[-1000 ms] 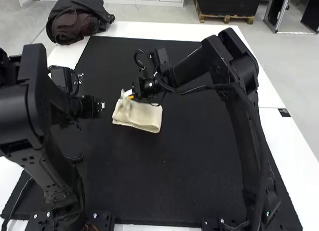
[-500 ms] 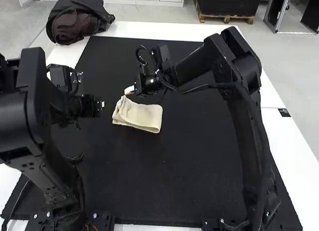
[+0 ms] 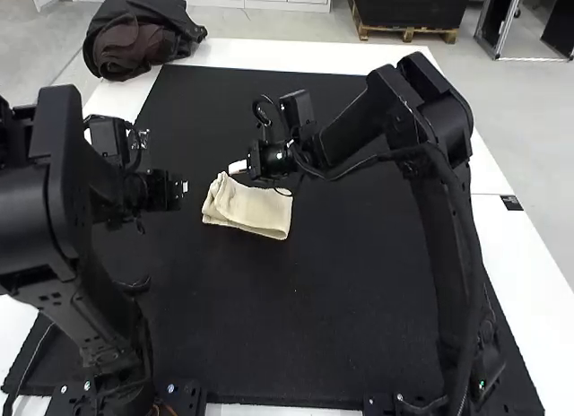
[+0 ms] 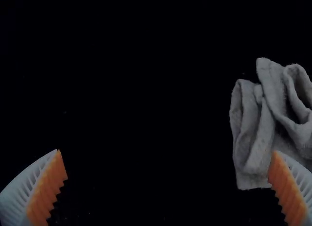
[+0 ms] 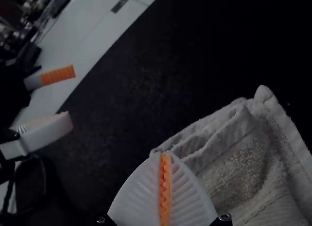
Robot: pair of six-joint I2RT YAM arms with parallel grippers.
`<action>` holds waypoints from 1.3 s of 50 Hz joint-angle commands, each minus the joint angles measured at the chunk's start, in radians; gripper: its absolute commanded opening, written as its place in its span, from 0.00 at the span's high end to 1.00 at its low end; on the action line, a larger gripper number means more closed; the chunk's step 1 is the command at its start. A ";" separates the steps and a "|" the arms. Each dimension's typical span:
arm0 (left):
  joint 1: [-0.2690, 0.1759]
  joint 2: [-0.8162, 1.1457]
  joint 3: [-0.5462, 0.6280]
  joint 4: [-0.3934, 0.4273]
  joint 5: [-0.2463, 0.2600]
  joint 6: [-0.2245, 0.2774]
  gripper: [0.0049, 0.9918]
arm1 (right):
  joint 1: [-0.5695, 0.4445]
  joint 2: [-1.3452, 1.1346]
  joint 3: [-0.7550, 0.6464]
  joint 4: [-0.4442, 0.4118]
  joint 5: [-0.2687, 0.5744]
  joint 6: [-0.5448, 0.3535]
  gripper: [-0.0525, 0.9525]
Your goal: Fold the towel.
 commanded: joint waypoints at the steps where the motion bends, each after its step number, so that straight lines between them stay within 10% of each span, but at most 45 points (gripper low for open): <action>1: 0.009 -0.023 -0.003 0.007 -0.006 -0.007 0.02 | 0.002 0.041 0.005 0.039 0.010 0.013 0.97; 40: 0.001 -0.109 -0.003 -0.005 -0.005 -0.039 0.02 | 0.041 0.268 -0.002 0.301 0.099 -0.001 0.97; 65: 0.001 -0.157 0.003 -0.040 -0.005 -0.041 0.02 | -0.012 0.015 -0.025 0.272 0.091 0.080 0.97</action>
